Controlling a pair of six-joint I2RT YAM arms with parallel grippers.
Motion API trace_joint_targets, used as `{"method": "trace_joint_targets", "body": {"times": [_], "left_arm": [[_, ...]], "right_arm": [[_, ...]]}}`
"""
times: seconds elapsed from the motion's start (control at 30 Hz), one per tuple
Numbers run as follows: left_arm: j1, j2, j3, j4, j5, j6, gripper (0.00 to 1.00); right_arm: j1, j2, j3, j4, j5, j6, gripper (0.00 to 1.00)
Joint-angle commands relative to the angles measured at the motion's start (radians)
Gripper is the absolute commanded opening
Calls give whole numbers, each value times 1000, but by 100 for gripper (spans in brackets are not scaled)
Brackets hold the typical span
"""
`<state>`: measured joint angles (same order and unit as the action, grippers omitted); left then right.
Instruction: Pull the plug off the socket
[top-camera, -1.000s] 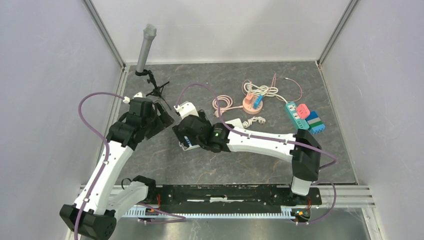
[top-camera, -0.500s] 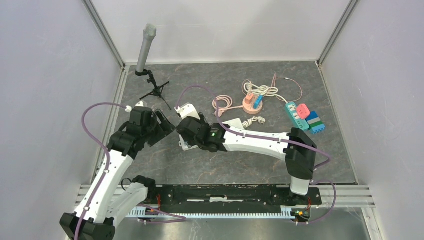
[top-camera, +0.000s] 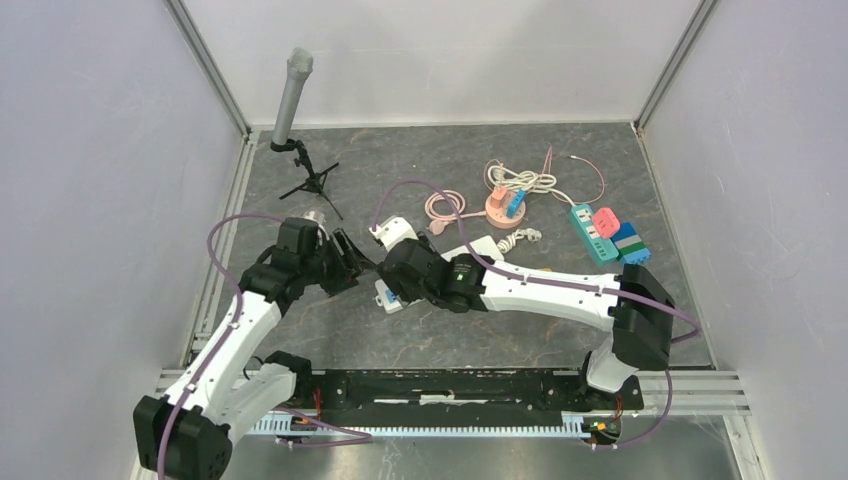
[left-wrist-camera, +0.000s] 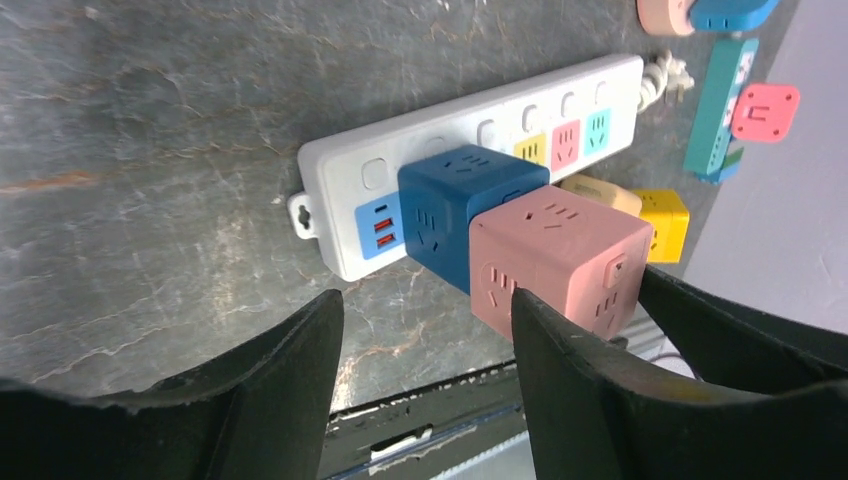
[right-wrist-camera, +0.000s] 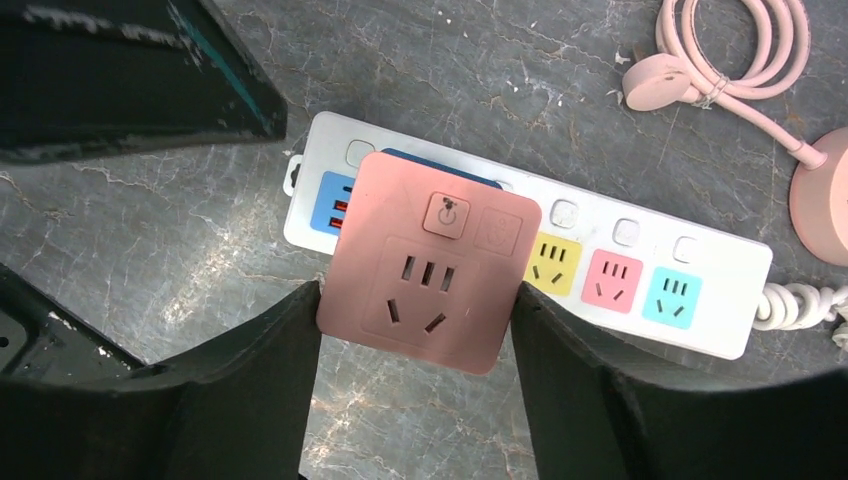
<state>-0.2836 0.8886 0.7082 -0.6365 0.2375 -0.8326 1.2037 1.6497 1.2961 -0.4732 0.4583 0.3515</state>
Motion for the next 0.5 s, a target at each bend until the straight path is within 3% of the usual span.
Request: {"method": "trace_joint_targets", "body": {"times": [0.0, 0.07, 0.23, 0.47], "left_arm": [[0, 21, -32, 120, 119, -12, 68], [0, 19, -49, 136, 118, 1, 69], [0, 47, -95, 216, 147, 4, 67], [0, 152, -92, 299, 204, 15, 60]], "right_arm": [[-16, -52, -20, 71, -23, -3, 75], [-18, -49, -21, 81, -23, -5, 82], [-22, -43, -25, 117, -18, -26, 87], [-32, -18, -15, 105, -43, -8, 75]]}}
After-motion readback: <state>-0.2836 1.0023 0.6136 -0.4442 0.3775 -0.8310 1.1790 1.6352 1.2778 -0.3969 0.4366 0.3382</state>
